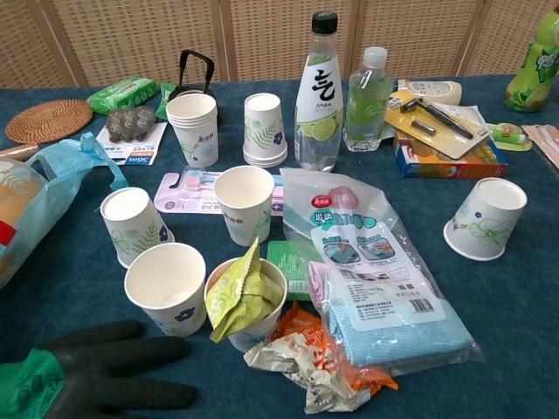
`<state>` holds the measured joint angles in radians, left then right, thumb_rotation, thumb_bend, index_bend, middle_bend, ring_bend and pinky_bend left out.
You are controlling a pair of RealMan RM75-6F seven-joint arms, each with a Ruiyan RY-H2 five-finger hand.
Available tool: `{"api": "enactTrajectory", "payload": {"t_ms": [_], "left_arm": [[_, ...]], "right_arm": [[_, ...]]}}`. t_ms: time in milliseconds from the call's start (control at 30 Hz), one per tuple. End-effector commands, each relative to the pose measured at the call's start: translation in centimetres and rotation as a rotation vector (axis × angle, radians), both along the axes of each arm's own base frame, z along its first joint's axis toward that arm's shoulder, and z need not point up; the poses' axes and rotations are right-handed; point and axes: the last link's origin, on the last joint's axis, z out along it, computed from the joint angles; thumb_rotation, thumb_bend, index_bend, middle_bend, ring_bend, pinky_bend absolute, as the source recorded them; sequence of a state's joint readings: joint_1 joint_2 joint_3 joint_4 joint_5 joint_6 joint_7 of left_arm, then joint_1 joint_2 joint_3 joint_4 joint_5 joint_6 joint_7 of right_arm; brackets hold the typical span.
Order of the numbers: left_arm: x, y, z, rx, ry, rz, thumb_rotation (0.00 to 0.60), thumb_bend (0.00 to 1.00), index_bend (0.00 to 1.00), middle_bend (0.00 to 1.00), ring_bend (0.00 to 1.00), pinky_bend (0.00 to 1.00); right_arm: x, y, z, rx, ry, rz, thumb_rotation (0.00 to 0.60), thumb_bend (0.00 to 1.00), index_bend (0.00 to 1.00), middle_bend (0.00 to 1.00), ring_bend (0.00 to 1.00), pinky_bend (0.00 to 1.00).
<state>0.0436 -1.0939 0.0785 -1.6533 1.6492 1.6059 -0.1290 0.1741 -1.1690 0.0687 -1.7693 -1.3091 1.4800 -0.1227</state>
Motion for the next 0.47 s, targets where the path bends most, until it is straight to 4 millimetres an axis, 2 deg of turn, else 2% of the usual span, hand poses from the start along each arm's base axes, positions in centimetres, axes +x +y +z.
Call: {"api": "enactTrajectory", "payload": {"t_ms": [33,233,467], "left_arm": [[0.11,-0.09,-0.13,0.002,0.002,-0.001,0.600,0.38,0.00,0.10,0.09,0.01],[0.50,-0.15,-0.36,0.001,0.013,-0.008,0.600,0.38,0.00,0.10,0.09,0.01],[0.60,-0.02,-0.64,-0.005,0.014,-0.005,0.600,0.38,0.00,0.10,0.09,0.01]], "right_arm": [[-0.25,1.10,0.19,0.007,0.004,-0.005,0.600,0.42,0.02,0.11,0.00,0.00],[-0.37,2.07,0.44,0.012,0.011,-0.004,0.600,0.42,0.02,0.11,0.00,0.00],[-0.51,2.00,0.43,0.017,0.009,-0.013,0.600,0.42,0.02,0.11,0.00,0.00]]}}
